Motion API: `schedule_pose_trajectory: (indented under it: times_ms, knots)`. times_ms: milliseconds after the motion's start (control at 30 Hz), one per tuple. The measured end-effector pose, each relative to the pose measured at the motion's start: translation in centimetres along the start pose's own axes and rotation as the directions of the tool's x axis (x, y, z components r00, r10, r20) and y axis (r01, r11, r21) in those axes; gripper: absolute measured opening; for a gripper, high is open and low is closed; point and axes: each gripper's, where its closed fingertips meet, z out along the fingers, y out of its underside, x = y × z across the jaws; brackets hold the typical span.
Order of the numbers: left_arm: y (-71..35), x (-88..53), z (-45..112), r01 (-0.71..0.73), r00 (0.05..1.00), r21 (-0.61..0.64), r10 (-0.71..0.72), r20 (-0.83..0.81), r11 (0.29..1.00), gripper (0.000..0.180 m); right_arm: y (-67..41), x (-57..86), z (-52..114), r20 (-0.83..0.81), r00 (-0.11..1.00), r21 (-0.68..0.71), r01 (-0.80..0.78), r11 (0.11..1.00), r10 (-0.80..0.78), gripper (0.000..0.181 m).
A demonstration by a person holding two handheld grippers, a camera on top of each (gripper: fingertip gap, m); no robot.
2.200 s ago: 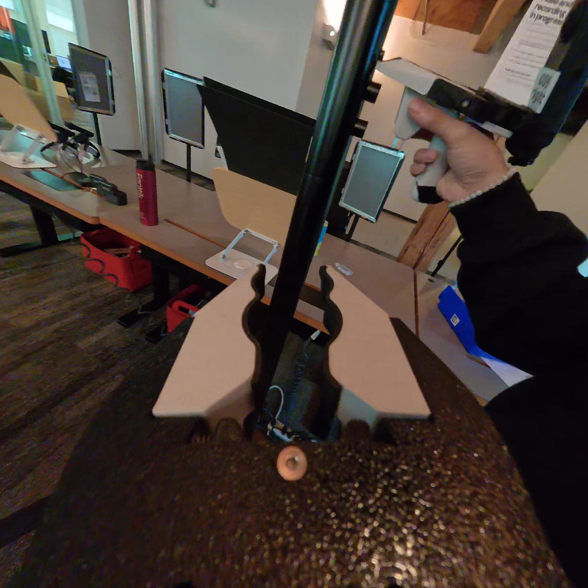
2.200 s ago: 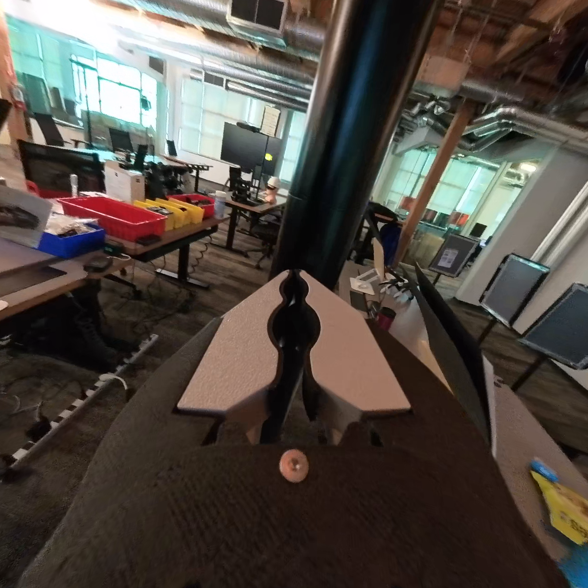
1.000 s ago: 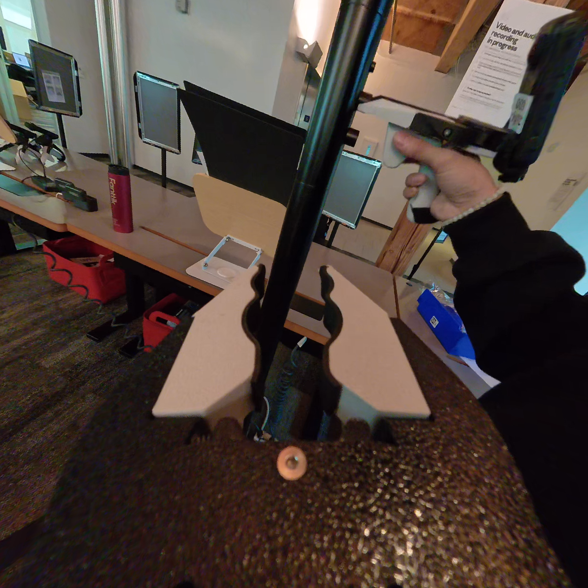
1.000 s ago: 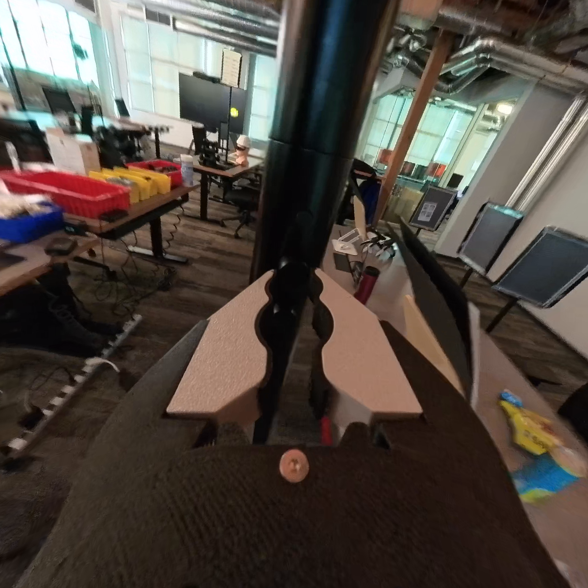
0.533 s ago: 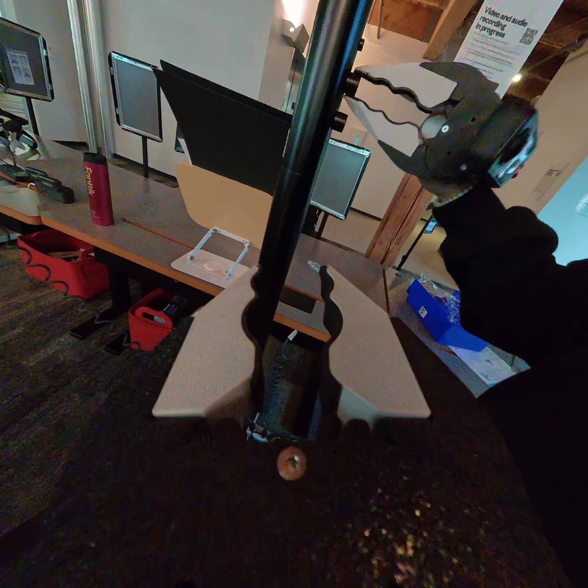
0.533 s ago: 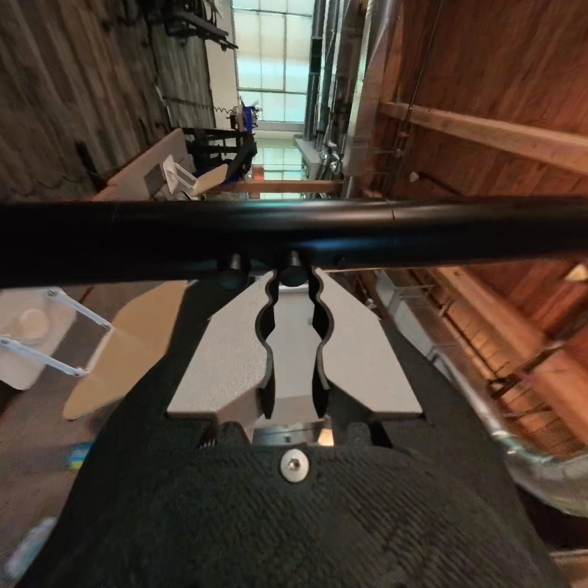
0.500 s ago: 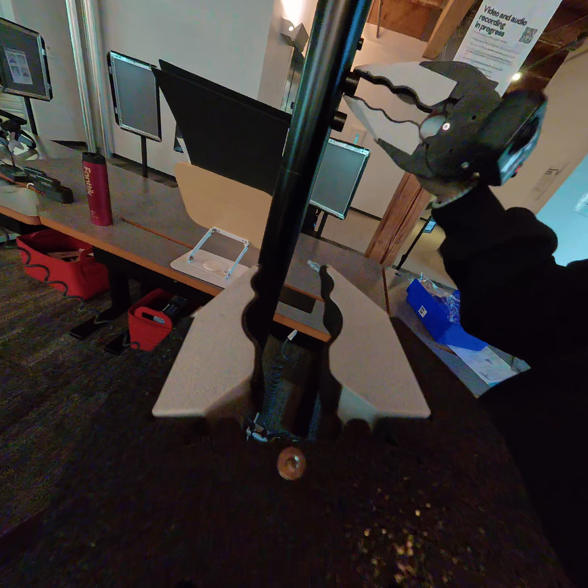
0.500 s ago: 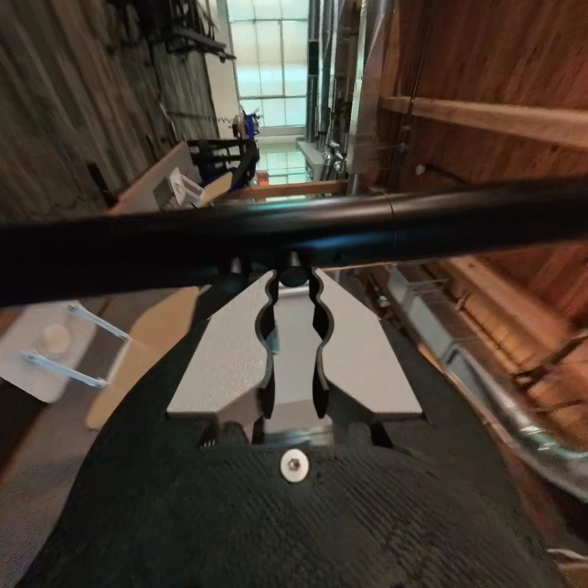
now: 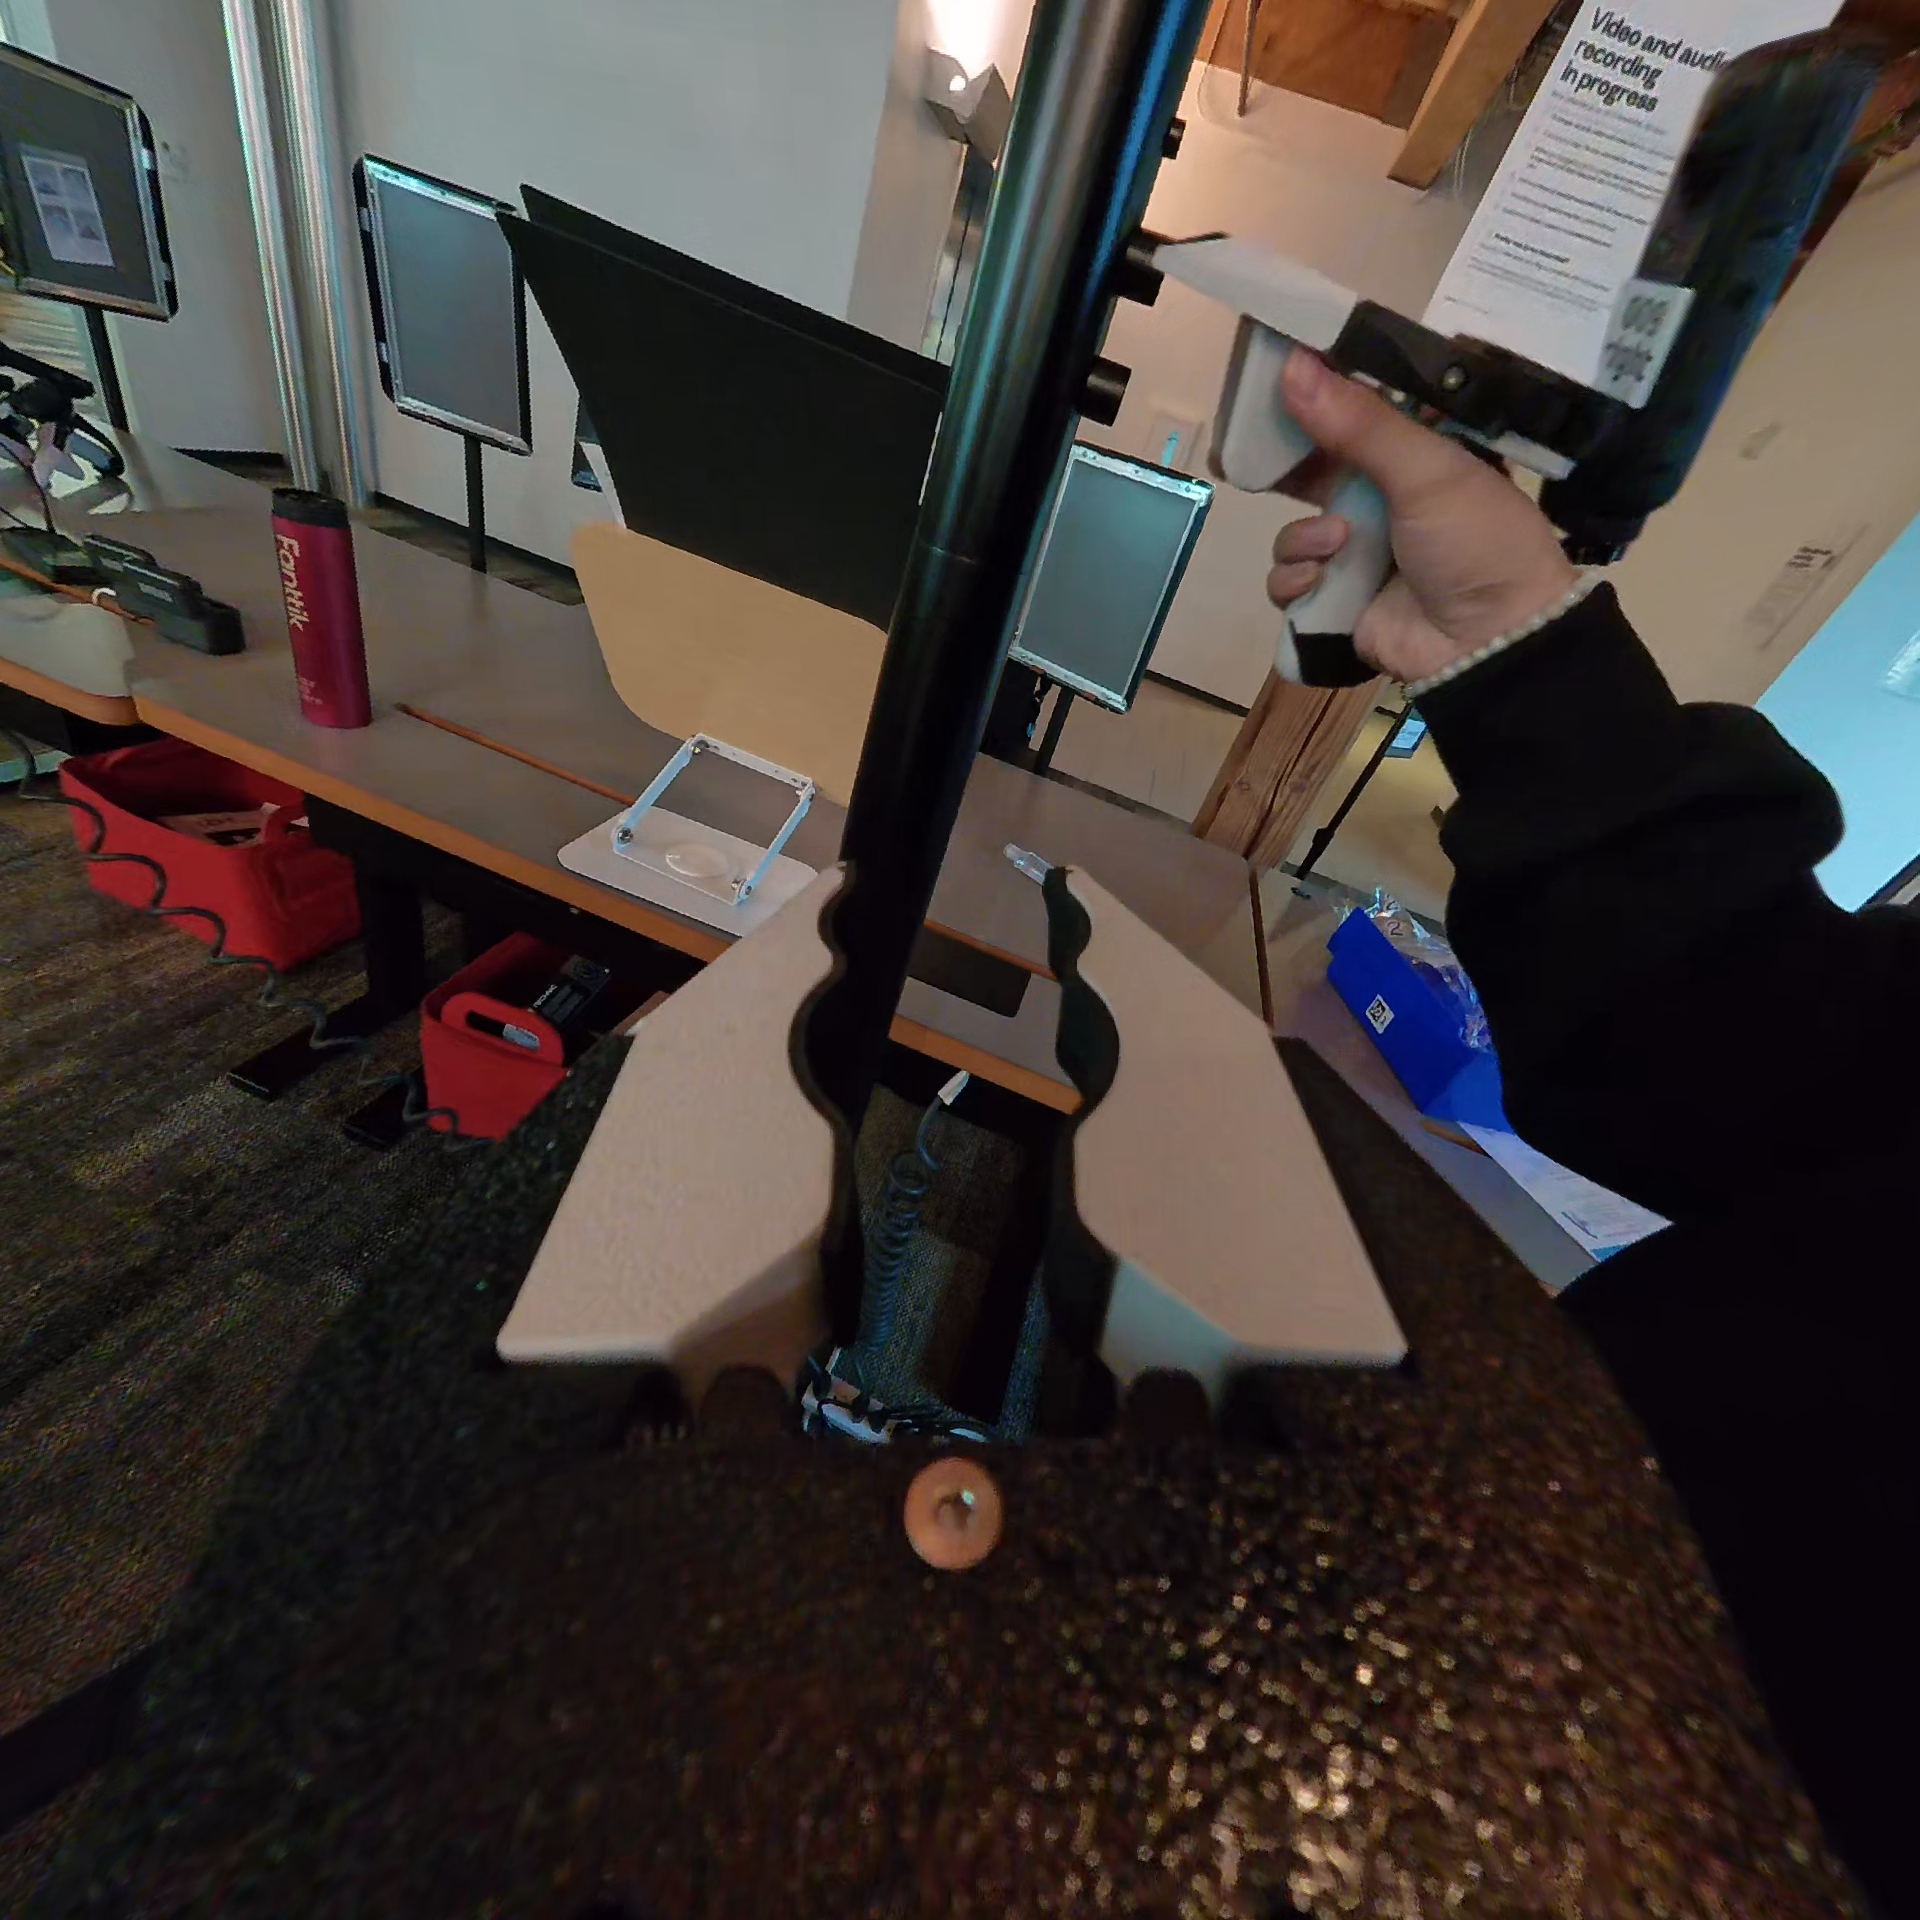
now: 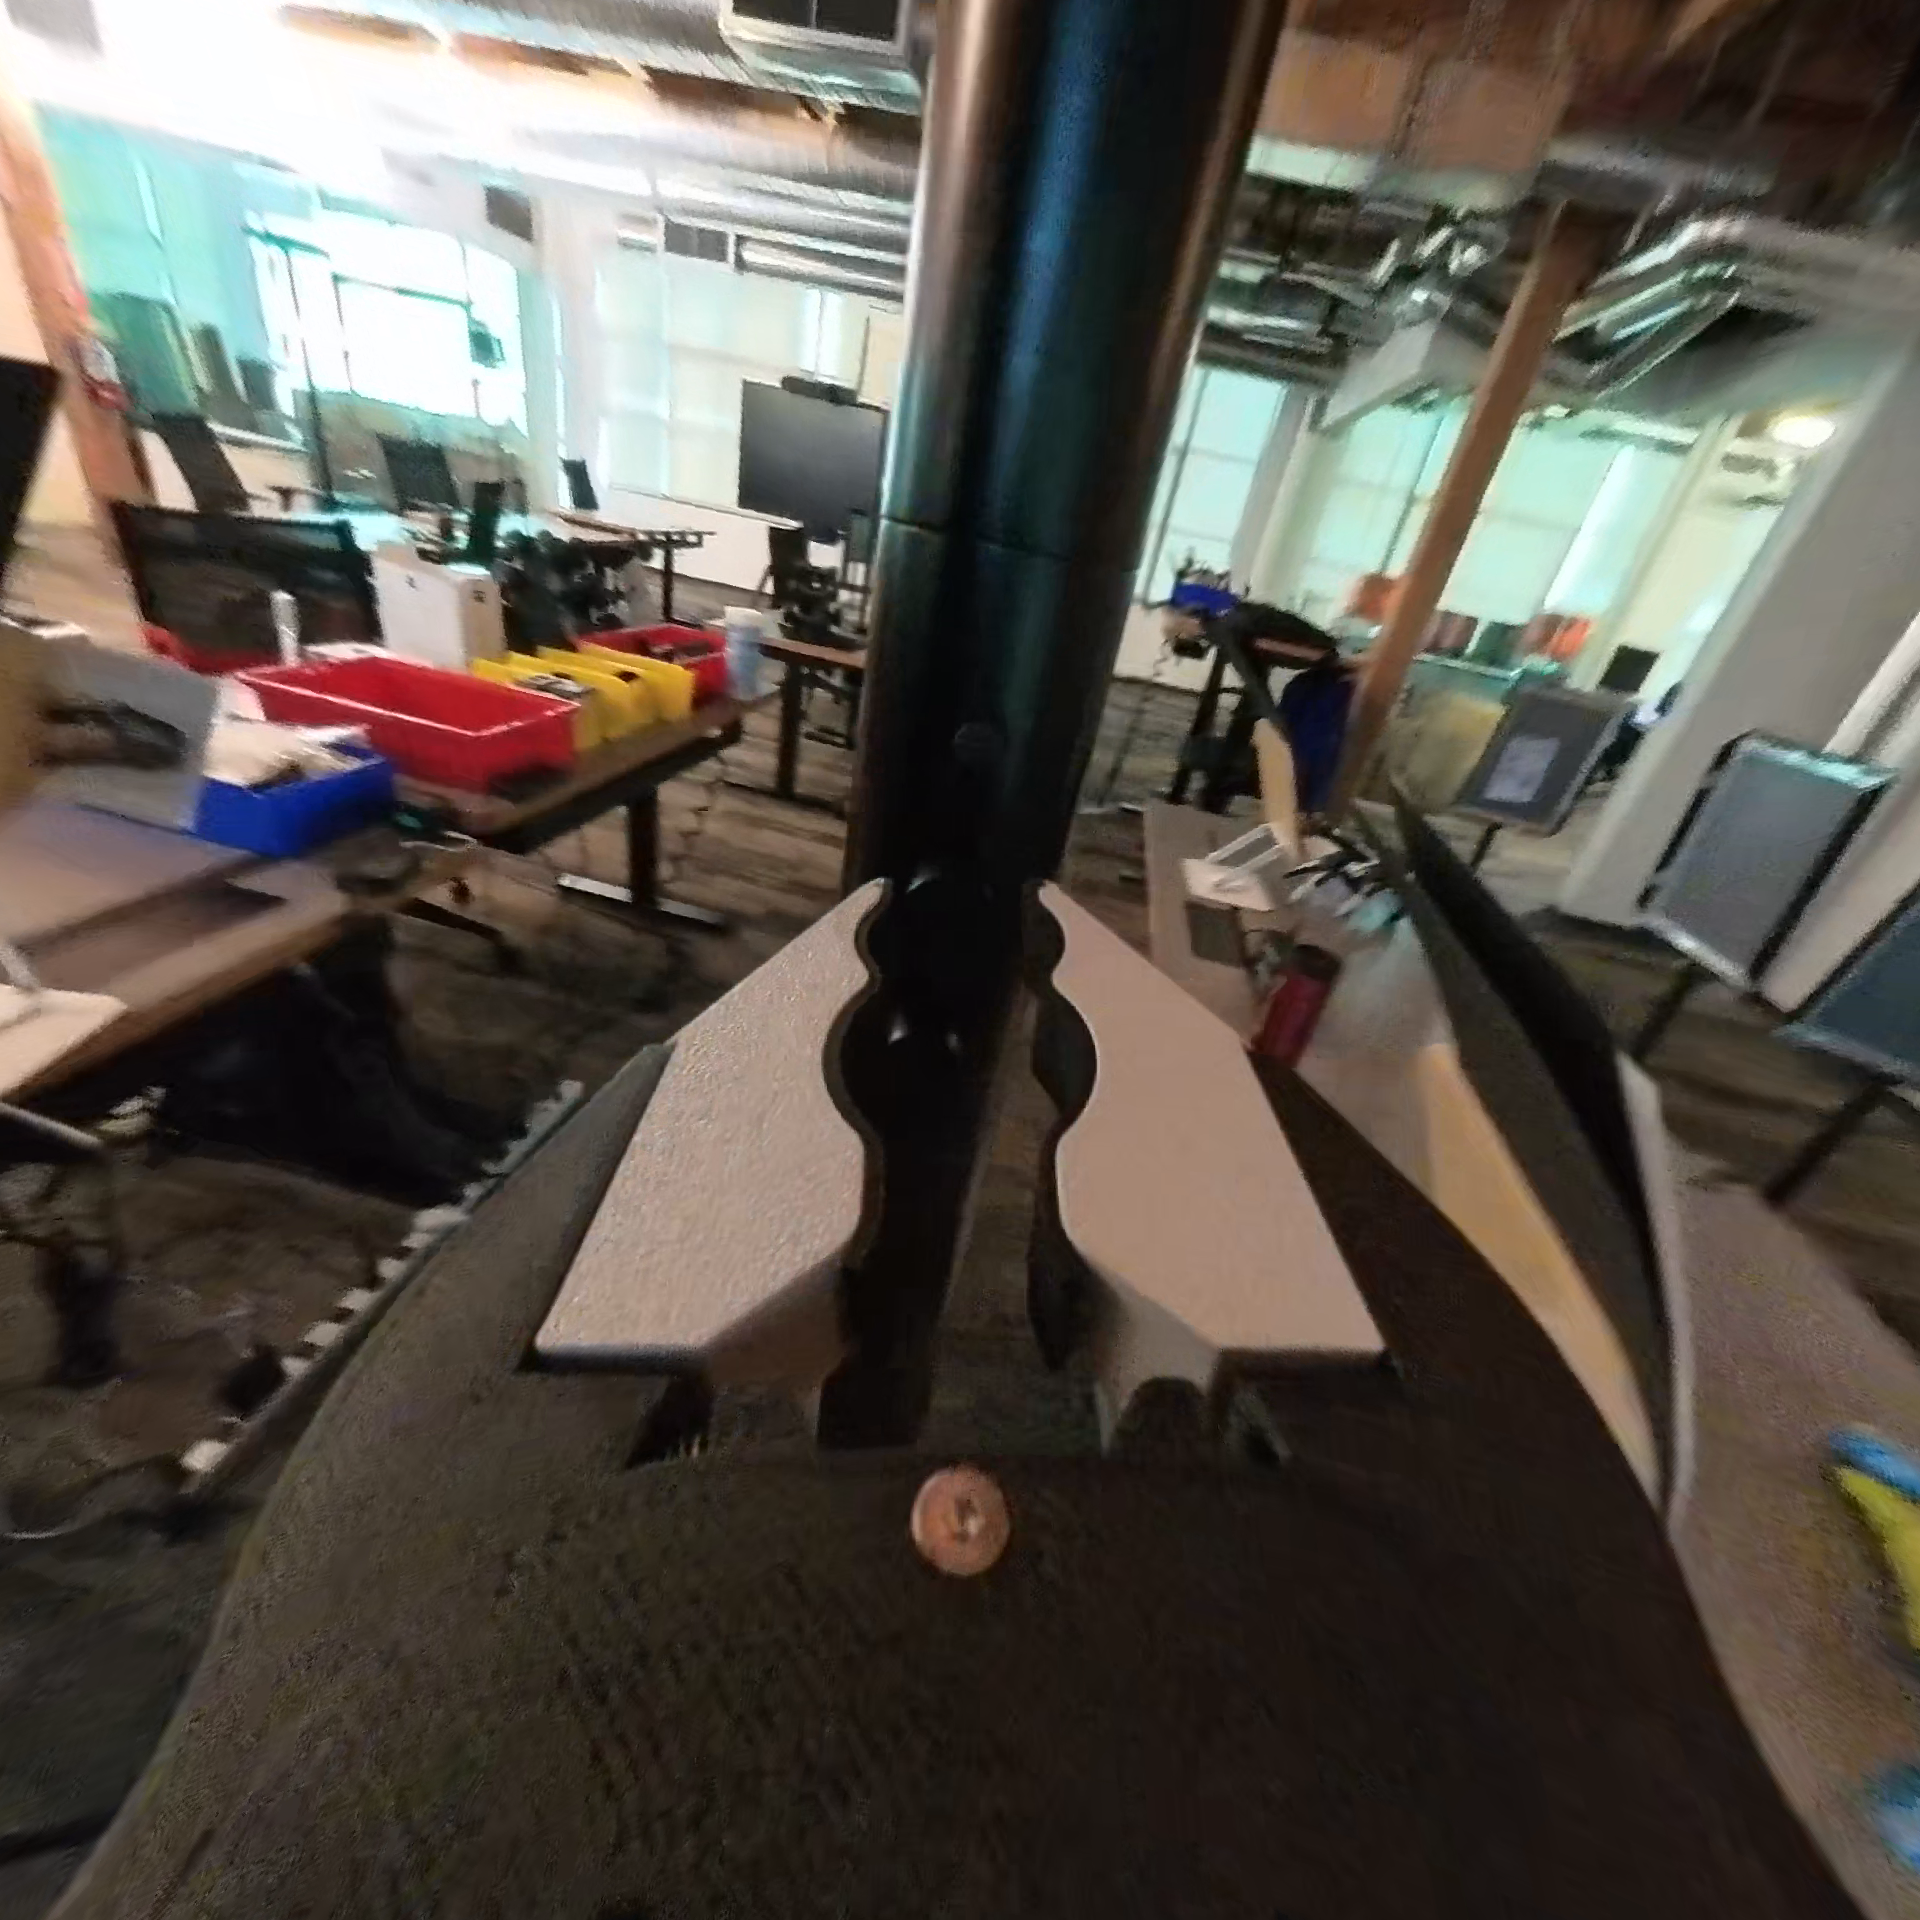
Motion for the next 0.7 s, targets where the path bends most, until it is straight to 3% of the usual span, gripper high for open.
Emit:
schedule_pose_trajectory:
  times_ms: [167,233,267,333,400,467,500,700]
  knots:
    - [0.0,0.2,0.3,-0.004,1.0,-0.003,0.004,-0.006,1.0,0.033,0.3,-0.3,0.5,0.024,0.999,-0.014,-0.042,0.999,0.042,0.017]
    - [-0.1,0.3,0.3,-0.004,1.0,-0.003,0.004,-0.008,1.0,0.033,0.3,-0.3,0.6,0.001,0.993,-0.035,0.116,0.993,-0.116,0.017]
    - [-0.1,0.4,0.2,-0.003,1.0,-0.004,0.003,-0.01,1.0,0.033,0.3,-0.4,0.6,-0.023,0.962,-0.065,0.269,0.961,-0.271,0.017]
    - [0.0,0.4,0.2,-0.002,1.0,-0.005,0.002,-0.012,1.0,0.033,0.3,-0.3,0.7,-0.059,0.805,-0.158,0.577,0.801,-0.591,0.017]
    - [0.0,0.4,0.4,-0.003,1.0,-0.005,0.003,-0.014,1.0,0.032,0.3,-0.3,0.7,-0.051,0.552,-0.248,0.801,0.546,-0.832,0.017]
    - [0.0,0.5,0.6,0.0,1.0,-0.007,0.0,-0.019,1.0,0.033,0.4,-0.2,0.7,-0.026,0.311,-0.304,0.903,0.304,-0.95,0.016]
    - [0.1,0.6,0.7,0.001,1.0,-0.009,-0.001,-0.022,1.0,0.033,0.4,-0.2,0.7,-0.018,0.234,-0.315,0.921,0.227,-0.972,0.017]
    - [0.3,0.9,1.3,-0.003,0.999,-0.015,0.002,-0.038,1.0,0.032,0.4,0.0,0.7,0.007,-0.008,-0.345,0.939,-0.01,-1.0,0.017]
